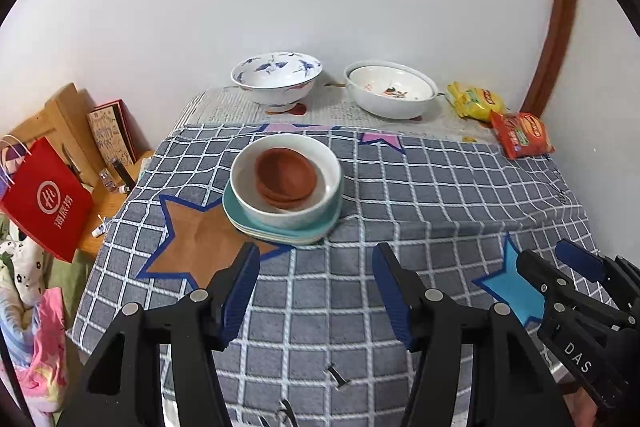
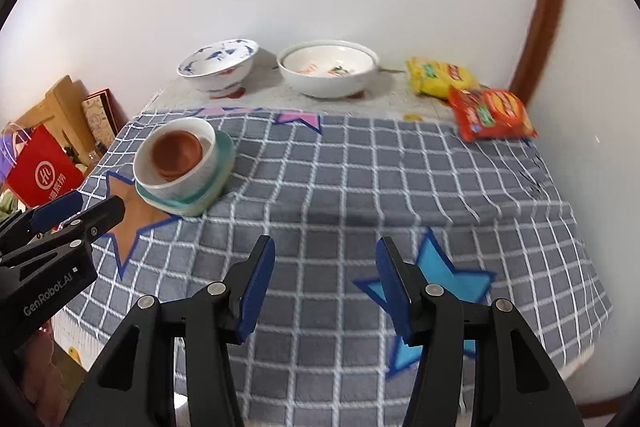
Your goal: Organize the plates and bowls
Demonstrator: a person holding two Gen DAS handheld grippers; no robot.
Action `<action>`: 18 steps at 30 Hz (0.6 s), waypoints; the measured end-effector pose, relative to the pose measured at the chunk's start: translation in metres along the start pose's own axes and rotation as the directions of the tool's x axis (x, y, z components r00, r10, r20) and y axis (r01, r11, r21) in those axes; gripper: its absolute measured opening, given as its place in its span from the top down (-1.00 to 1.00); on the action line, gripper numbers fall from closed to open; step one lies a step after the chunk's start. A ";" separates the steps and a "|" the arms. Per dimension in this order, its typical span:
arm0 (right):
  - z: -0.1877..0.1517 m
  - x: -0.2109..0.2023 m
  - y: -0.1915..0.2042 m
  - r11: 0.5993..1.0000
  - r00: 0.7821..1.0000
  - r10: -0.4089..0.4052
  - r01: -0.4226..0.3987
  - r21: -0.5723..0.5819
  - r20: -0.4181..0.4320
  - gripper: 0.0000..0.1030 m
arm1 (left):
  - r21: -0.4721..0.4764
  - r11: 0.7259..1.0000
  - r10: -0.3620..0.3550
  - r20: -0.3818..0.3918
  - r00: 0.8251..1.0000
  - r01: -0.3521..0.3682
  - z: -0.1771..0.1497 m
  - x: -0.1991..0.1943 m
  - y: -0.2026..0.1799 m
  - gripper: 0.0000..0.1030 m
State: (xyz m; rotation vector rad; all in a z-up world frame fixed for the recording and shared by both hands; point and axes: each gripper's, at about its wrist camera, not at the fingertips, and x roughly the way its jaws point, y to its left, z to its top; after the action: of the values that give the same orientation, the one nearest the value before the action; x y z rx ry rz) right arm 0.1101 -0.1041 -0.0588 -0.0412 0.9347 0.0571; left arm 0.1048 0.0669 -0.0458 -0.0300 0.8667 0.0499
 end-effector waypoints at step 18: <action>-0.061 -0.069 -0.043 0.996 0.995 -0.049 0.042 0.073 0.092 -0.70 | 0.048 0.999 -0.015 0.092 0.996 0.010 -0.040 -0.066 -0.047 -0.63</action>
State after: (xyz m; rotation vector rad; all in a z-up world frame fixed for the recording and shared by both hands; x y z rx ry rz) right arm 0.0227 -0.1529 -0.0390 0.0059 0.8413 -0.0160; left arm 0.0345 0.0165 -0.0213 0.0112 0.7747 0.0188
